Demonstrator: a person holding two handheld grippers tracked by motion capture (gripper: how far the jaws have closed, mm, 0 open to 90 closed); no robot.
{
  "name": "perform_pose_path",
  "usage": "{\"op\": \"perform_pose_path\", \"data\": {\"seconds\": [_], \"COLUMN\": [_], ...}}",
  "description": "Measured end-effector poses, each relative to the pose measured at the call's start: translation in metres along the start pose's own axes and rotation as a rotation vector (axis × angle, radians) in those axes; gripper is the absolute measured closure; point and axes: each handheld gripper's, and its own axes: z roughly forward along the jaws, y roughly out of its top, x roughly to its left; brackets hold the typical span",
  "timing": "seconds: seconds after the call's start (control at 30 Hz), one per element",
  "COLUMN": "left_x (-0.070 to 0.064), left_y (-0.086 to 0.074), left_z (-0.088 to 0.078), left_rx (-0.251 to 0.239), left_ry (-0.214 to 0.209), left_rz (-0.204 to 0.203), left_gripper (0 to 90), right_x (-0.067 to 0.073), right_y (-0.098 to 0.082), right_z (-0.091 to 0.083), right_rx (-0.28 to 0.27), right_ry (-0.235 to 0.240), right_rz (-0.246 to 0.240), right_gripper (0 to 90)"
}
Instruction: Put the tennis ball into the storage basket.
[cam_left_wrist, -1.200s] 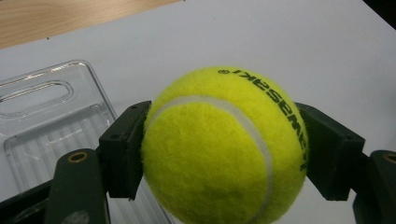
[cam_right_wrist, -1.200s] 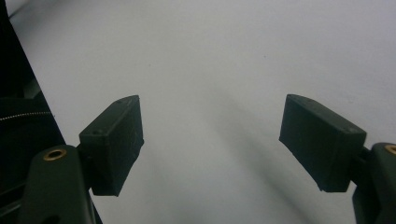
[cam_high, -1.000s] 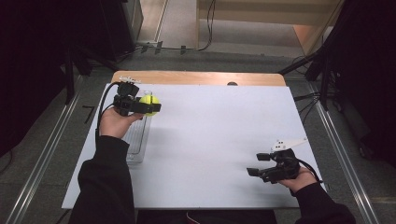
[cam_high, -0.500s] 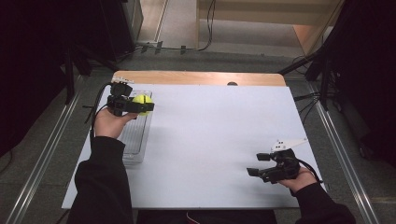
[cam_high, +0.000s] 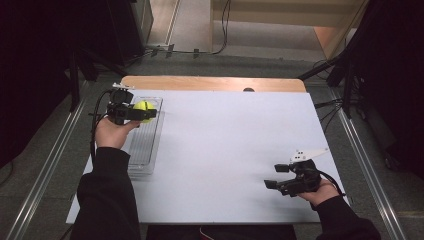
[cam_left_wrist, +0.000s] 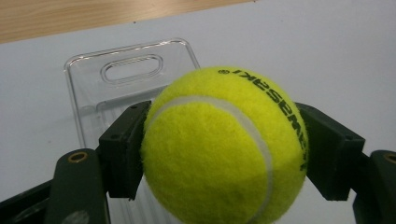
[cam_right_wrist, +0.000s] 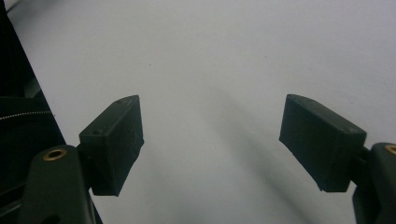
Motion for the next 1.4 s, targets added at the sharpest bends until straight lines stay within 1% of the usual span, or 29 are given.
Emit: {"op": "perform_pose_path", "data": {"seconds": [0.1,0.23,1.03,1.07,1.23,1.4], "left_x": [0.001,0.001,0.005,0.006,0.009,0.01], "left_y": [-0.001,-0.002,-0.011,-0.012,-0.015,-0.017], "left_z": [0.001,0.002,0.019,0.02,0.025,0.028], "left_rx": [0.0,-0.006,0.007,0.008,0.024,0.033], "left_ry": [0.018,0.024,0.061,0.059,0.06,0.07], "left_rz": [-0.003,-0.009,-0.03,-0.037,-0.047,-0.056], "left_gripper": [26.8,26.8,26.7,26.7,26.7,26.7], "right_x": [0.0,0.0,0.0,0.0,0.0,0.0], "right_y": [0.0,0.0,0.0,0.0,0.0,0.0], "right_z": [0.0,0.0,0.0,0.0,0.0,0.0], "right_rx": [0.001,0.0,0.0,0.0,0.001,0.0], "right_ry": [0.0,0.001,0.0,0.0,0.0,0.001], "right_rz": [0.001,-0.001,0.002,0.002,0.002,0.001], "right_gripper": [19.6,19.6,19.7,19.7,19.7,19.7]}}
